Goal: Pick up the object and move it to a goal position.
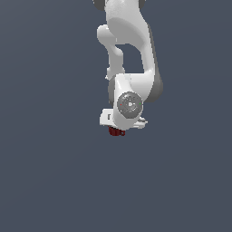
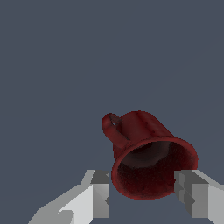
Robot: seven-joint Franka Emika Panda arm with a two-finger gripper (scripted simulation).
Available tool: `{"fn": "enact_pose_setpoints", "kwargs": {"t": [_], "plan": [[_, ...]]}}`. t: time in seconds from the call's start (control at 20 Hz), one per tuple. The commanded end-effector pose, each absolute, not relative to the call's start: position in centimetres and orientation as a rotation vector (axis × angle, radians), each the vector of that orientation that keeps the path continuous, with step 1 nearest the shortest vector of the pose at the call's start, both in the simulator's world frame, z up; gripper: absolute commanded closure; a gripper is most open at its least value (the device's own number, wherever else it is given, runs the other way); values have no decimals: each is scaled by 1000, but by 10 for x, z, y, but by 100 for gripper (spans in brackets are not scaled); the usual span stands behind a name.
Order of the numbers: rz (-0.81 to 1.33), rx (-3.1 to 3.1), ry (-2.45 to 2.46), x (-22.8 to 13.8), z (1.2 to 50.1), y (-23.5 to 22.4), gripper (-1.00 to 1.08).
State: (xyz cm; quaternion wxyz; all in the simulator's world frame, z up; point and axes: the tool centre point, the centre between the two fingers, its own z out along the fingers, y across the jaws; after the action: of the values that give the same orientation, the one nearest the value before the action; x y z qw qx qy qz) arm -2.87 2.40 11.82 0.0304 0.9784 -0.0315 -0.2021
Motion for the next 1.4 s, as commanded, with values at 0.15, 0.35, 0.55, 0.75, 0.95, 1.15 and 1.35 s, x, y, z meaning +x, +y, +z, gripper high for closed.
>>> {"fn": "enact_pose_setpoints", "kwargs": {"t": [0.15,0.35,0.55,0.75,0.95,1.15,1.35], "plan": [[-762,2955,-107,-41,107,32,-20],[-824,2923,-111,-47,102,36,-20],[-858,2904,-114,-50,99,38,-20],[-861,2903,-113,-50,99,38,-20],[-862,2902,-114,-53,95,38,-20],[-863,2901,-114,-60,85,37,-20],[-864,2901,-114,-66,78,36,-20]]}}
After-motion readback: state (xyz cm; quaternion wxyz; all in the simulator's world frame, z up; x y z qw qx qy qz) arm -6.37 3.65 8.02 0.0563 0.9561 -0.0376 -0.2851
